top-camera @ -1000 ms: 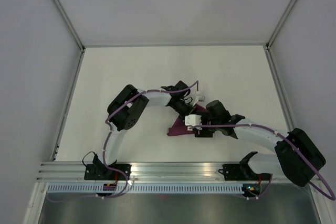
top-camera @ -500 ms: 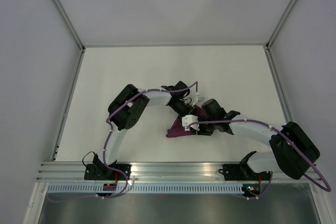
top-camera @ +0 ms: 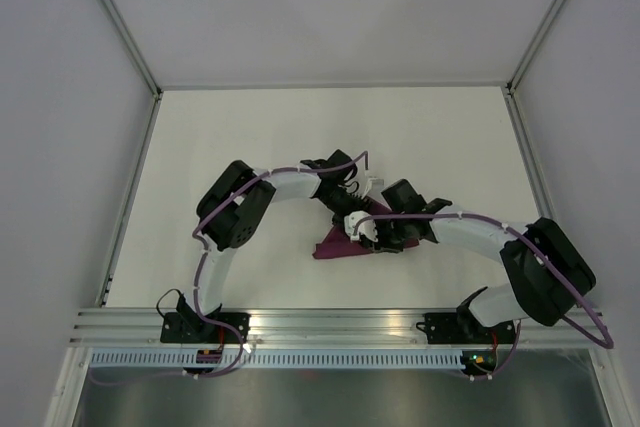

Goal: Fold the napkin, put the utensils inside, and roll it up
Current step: Roll the napkin at the center of the board.

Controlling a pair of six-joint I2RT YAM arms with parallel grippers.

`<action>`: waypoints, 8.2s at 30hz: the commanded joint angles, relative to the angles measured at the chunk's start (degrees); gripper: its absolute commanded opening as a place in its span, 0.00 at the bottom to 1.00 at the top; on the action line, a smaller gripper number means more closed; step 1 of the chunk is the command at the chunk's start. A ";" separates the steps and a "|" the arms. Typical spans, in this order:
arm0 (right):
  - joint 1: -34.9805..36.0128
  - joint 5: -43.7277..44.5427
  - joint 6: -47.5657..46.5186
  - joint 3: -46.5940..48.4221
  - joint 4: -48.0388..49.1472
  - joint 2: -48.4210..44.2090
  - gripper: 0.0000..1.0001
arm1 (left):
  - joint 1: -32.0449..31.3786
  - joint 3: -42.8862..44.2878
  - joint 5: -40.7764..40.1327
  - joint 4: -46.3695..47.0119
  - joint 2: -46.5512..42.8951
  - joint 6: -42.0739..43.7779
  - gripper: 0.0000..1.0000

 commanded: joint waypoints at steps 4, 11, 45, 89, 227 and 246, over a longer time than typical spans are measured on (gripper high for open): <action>-4.36 -7.36 -5.27 4.44 -14.06 7.48 0.17 | 4.19 -3.60 -13.91 4.86 -5.41 -6.57 0.45; -8.84 -12.46 -12.38 11.73 -25.64 16.71 0.16 | 7.54 -10.70 -18.39 13.89 -13.93 -13.07 0.44; -13.69 -13.79 -15.57 39.43 -45.71 46.60 0.17 | -27.44 -41.14 -53.99 56.46 -31.26 24.18 0.52; -28.71 -27.41 -2.46 48.40 -46.42 24.91 0.68 | -15.41 -32.97 -28.60 39.69 -16.32 12.41 0.02; -12.28 -10.71 -4.05 29.14 -31.38 33.69 0.61 | -23.49 -36.13 -46.26 41.27 -17.90 24.37 0.02; -25.55 -16.50 7.11 38.37 -30.85 22.80 0.74 | -16.64 -31.30 -33.53 35.11 -13.95 16.99 0.02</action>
